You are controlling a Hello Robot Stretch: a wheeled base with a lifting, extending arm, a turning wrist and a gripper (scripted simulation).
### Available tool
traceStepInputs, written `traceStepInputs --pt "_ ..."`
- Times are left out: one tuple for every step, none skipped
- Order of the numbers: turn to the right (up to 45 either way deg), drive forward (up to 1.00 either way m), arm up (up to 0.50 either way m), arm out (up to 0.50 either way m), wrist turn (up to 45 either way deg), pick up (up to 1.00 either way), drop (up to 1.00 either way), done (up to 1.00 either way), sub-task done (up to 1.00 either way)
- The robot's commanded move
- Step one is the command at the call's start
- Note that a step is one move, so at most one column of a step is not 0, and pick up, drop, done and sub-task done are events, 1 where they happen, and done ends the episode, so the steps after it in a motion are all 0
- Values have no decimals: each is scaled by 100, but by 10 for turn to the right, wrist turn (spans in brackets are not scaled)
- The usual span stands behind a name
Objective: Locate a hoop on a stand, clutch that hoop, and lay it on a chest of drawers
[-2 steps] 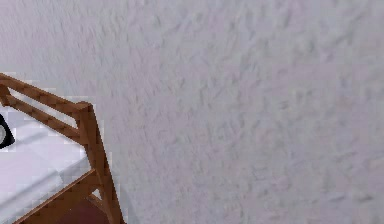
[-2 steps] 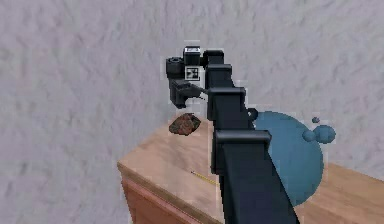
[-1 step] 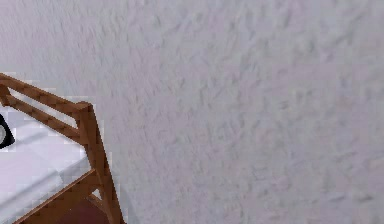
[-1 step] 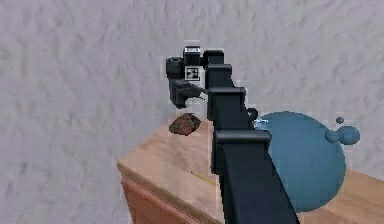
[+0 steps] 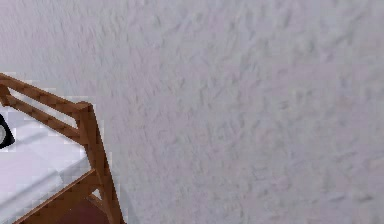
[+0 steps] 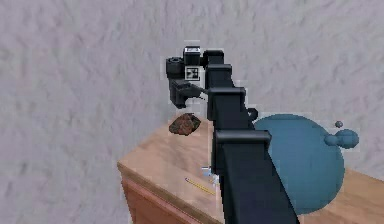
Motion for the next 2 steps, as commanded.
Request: traceStepInputs --pt "0 0 0 -10 0 0 0 0 0" --pt "0 0 0 0 0 0 0 100 0"
